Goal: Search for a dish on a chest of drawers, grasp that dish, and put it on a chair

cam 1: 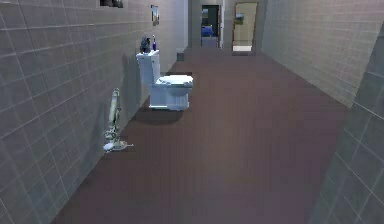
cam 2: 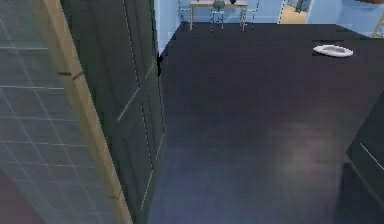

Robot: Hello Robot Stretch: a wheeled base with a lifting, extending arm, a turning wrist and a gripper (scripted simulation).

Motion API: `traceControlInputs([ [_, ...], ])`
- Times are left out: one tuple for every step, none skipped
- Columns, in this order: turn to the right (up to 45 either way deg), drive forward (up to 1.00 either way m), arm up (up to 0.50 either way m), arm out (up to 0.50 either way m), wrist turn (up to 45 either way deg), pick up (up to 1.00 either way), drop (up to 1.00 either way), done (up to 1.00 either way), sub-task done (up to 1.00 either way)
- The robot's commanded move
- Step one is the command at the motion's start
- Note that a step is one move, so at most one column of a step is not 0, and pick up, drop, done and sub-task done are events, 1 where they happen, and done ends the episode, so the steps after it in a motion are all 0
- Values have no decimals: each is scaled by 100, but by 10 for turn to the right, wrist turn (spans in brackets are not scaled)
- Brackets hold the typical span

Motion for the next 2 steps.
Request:
traceControlInputs([
  [90, 0, 0, 0, 0, 0, 0, 0, 0],
  [0, 100, 0, 0, 0, 0, 0, 0, 0],
])
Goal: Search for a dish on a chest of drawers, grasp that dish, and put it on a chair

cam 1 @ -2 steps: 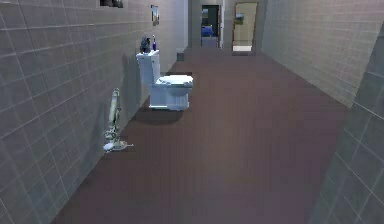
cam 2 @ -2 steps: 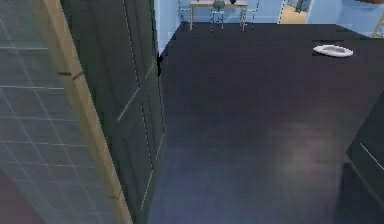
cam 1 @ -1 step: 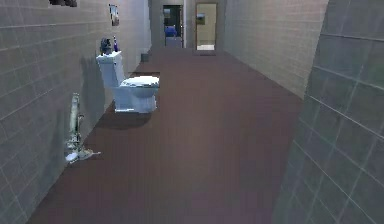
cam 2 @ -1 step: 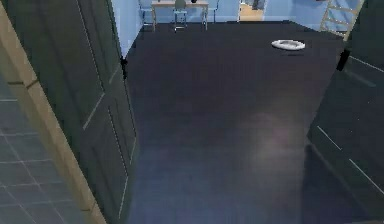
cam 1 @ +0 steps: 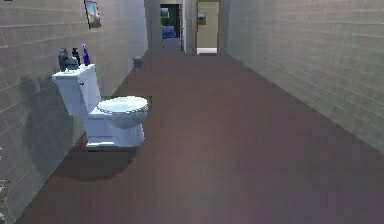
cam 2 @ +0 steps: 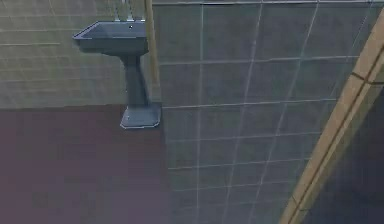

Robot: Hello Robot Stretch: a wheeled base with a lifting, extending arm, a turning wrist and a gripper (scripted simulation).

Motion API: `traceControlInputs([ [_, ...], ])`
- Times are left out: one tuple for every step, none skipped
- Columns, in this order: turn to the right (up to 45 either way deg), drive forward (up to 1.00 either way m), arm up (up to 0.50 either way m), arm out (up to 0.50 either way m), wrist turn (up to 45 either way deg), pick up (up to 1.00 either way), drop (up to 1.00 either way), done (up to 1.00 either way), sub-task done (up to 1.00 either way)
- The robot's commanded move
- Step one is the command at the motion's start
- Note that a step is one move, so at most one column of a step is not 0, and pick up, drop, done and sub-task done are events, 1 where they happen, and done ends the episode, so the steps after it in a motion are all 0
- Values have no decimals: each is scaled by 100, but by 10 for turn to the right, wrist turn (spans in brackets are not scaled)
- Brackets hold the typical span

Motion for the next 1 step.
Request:
traceControlInputs([
  [0, 100, 0, 0, 0, 0, 0, 0, 0],
])
